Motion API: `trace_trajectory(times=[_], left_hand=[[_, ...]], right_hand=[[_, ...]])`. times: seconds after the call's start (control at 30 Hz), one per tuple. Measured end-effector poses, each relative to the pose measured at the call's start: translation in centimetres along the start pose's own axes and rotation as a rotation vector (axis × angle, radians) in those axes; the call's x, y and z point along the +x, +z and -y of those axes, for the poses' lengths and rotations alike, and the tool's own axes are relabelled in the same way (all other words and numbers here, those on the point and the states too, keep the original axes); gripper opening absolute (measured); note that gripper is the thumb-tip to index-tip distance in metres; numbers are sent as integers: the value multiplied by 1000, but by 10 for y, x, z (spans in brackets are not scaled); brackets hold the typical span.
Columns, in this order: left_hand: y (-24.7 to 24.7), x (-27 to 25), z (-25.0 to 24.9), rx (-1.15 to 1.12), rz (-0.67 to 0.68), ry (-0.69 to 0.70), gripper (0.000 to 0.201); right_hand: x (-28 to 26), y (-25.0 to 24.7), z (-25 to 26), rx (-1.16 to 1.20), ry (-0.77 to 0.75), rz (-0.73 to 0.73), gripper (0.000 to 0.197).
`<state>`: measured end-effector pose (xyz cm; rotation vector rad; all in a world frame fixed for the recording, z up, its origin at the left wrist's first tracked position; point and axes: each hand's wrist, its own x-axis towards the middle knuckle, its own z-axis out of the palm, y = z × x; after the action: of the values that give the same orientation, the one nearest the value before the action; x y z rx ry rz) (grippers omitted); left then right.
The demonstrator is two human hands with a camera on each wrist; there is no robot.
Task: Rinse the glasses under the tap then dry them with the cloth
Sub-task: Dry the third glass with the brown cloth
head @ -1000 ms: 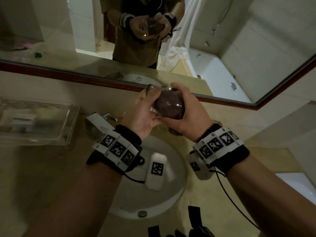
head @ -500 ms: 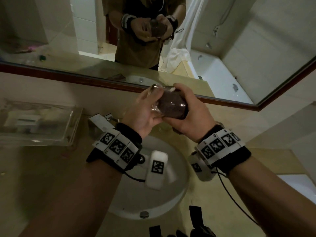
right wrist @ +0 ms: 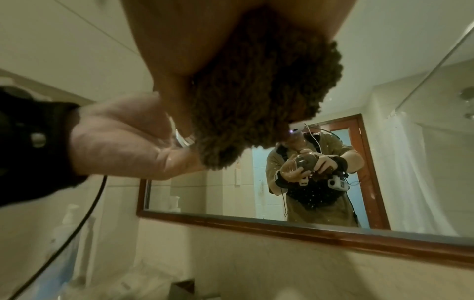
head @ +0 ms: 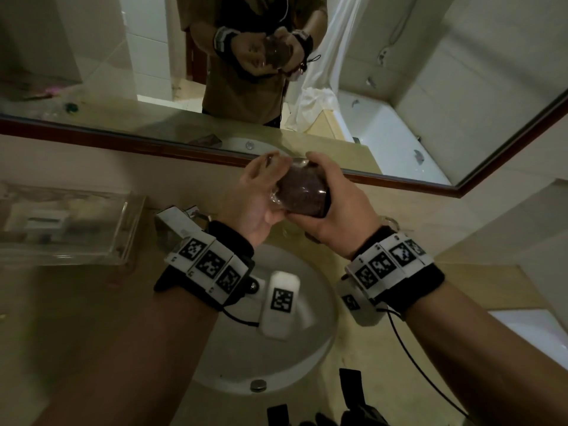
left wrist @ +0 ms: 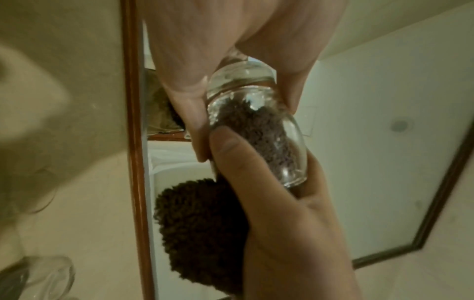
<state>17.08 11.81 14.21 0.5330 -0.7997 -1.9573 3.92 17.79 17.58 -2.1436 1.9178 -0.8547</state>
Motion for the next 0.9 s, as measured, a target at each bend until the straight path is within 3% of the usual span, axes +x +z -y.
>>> trace_trajectory(times=[0.2, 0.3, 0.43, 0.53, 0.6, 0.67, 0.77, 0.83, 0.9], left_hand=[[1, -2, -2, 63, -21, 92, 37], [2, -4, -1, 18, -24, 64, 35], [5, -3, -6, 31, 35, 15, 57], [6, -5, -10, 38, 50, -9, 48], [7, -5, -9, 53, 24, 17, 46], [7, -4, -6, 91, -18, 59, 44], [6, -4, -4, 115, -57, 56, 37], [4, -3, -2, 128, -8, 36, 38], [4, -3, -3, 121, 31, -6, 45]], right_hand=[[13, -9, -2, 414, 263, 35, 89], [11, -8, 2, 319, 224, 31, 82], [8, -9, 9, 109, 30, -42, 82], [7, -13, 10, -1, -32, 1, 92], [6, -13, 7, 61, -2, 40, 101], [7, -10, 2, 266, 115, 44, 103], [11, -6, -5, 569, 303, 69, 96], [11, -7, -5, 531, 288, 79, 85], [9, -8, -2, 350, 194, 68, 82]])
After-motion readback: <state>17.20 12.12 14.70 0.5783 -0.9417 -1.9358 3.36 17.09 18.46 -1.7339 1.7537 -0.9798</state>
